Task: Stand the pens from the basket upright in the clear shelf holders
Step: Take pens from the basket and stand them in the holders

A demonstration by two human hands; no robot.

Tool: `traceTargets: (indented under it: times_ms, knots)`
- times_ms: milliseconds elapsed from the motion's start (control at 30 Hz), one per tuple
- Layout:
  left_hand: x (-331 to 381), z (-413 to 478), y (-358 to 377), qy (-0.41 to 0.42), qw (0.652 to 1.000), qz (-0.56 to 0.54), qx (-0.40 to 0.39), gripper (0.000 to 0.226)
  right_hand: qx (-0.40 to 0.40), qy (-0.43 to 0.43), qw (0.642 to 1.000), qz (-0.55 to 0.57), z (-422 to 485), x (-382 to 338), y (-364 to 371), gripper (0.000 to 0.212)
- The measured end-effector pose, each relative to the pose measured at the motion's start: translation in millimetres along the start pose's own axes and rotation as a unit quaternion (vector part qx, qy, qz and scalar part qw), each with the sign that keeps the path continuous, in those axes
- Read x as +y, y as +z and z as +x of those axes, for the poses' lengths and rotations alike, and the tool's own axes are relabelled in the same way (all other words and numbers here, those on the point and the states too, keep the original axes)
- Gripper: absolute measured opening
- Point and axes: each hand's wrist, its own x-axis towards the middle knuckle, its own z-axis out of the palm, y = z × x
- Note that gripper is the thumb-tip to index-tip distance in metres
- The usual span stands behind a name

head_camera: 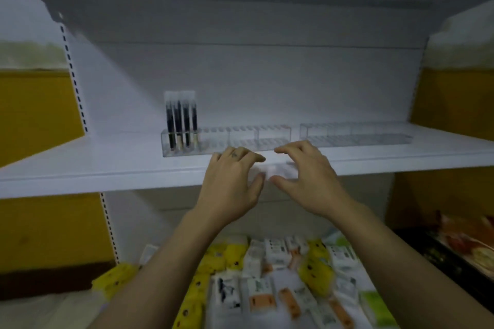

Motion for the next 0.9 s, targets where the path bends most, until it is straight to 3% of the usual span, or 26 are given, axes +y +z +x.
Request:
traceTargets:
  times_ms: [167,433,733,900]
  knots:
    - [32,-45,53,0.007,0.998,-0.055,-0.028,0.028,-0.028,0.044,0.999,0.002,-57,37,21,0.044]
    - [50,-125,153,-0.090,0.955,-0.109,-0.261,0.055,-0.212,0.158,0.963,-0.043,-141,105,102,0.066]
    - [55,-226,242,-0.176,0.857,-0.146,-0.462,0.061,-0.365,0.248,0.897,-0.014,-227,175,195,0.068]
    - [59,-276,273,-0.253,0.794,-0.199,-0.516,0.037,-0.420,0.314,0.850,0.054,-275,196,237,0.046]
